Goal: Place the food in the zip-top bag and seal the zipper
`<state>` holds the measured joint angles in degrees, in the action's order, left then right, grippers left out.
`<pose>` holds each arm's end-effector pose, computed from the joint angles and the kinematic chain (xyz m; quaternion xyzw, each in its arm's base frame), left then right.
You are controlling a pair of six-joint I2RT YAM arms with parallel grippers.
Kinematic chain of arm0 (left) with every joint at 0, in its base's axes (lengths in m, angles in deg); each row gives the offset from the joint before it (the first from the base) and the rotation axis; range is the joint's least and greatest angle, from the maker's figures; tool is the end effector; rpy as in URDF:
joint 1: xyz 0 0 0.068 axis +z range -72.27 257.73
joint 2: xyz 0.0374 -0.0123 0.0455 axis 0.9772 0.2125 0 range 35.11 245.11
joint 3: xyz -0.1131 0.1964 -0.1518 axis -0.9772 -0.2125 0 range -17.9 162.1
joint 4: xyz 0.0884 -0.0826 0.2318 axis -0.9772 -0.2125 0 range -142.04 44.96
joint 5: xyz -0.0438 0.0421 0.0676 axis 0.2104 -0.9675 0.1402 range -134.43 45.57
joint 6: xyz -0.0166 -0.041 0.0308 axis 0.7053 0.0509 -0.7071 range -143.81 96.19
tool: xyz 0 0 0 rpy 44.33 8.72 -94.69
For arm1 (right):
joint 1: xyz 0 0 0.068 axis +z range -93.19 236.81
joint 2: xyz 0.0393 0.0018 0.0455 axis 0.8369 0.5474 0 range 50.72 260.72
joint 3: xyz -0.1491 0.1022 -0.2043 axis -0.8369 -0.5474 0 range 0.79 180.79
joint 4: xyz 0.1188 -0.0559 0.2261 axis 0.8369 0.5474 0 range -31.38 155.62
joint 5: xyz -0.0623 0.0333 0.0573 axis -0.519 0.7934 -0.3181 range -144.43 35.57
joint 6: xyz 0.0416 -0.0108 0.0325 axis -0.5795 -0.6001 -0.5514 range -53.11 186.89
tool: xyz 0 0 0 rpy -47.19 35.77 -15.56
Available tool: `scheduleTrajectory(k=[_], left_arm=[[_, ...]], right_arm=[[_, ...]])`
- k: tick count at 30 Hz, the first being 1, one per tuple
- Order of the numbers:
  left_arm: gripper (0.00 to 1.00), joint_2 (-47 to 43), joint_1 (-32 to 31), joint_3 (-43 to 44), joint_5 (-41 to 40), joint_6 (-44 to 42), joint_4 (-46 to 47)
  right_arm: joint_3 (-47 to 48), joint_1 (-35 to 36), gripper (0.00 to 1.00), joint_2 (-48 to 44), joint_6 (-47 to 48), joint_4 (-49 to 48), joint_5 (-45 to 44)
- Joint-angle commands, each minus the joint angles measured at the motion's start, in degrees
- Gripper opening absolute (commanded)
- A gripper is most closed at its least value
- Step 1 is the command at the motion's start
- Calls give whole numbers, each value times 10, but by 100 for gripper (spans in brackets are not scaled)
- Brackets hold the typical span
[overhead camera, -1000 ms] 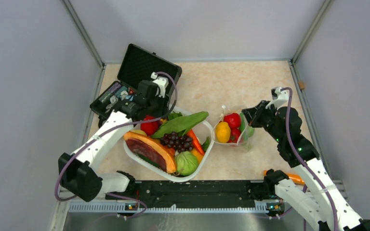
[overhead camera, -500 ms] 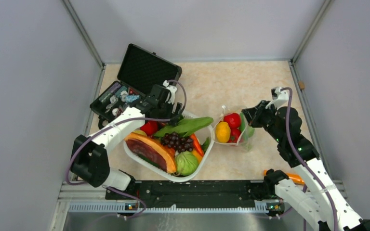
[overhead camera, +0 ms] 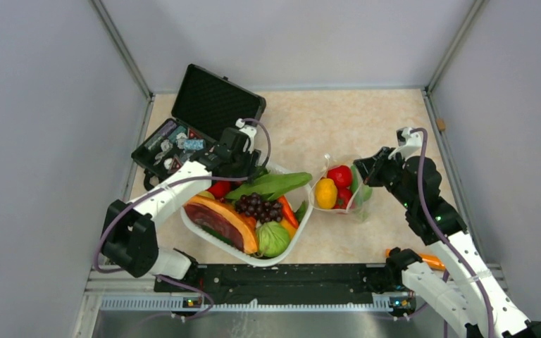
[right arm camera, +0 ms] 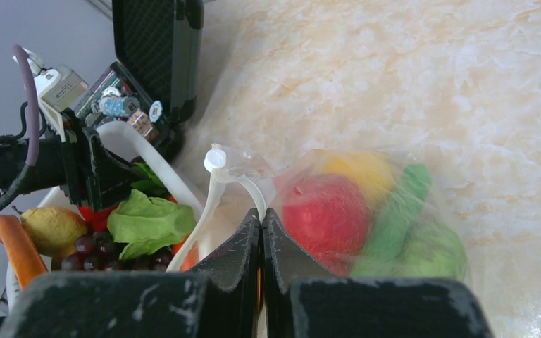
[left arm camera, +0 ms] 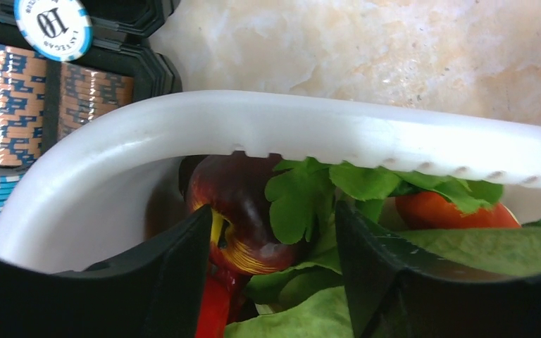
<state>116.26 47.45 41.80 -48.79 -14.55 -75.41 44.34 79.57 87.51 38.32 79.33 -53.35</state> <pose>0.2579 -0.1474 0.2545 0.1600 0.9307 -0.0767 0.3198 0.1392 0.0591 0.3336 0.0341 0.7870 0.2736 0.5519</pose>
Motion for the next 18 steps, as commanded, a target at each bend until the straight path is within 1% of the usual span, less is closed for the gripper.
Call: scheduleTrajectory(k=[1,2,3,5,6,9,11,14,16,18], left_arm=[[62,34,16,-20,-50,11,-51],[60,39,14,-21,-57,12,-53],[61,36,10,-24,-66,14,-50],[72,20,2,-32,-72,14,-37],[74,8,-5,-36,-68,14,-26],[74,-39,-24,-46,-64,11,14],[79,-66,-40,-50,-93,13,30],[81,-105,-50,-58,-136,10,48],[84,-117,-50,-68,-149,1,64],[84,-108,-50,-73,-165,-2,64]], right_arm=[[3,2,0,-8,2,-31,-6],[5,2,0,-9,5,-28,-7],[6,3,0,-9,7,-25,-8],[8,2,0,-10,9,-24,-8],[8,2,0,-10,9,-24,-8],[5,2,0,-9,5,-30,-8],[5,2,0,-9,3,-30,-7],[4,3,0,-10,4,-29,-8],[4,2,0,-11,5,-27,-8],[4,2,0,-12,5,-28,-8]])
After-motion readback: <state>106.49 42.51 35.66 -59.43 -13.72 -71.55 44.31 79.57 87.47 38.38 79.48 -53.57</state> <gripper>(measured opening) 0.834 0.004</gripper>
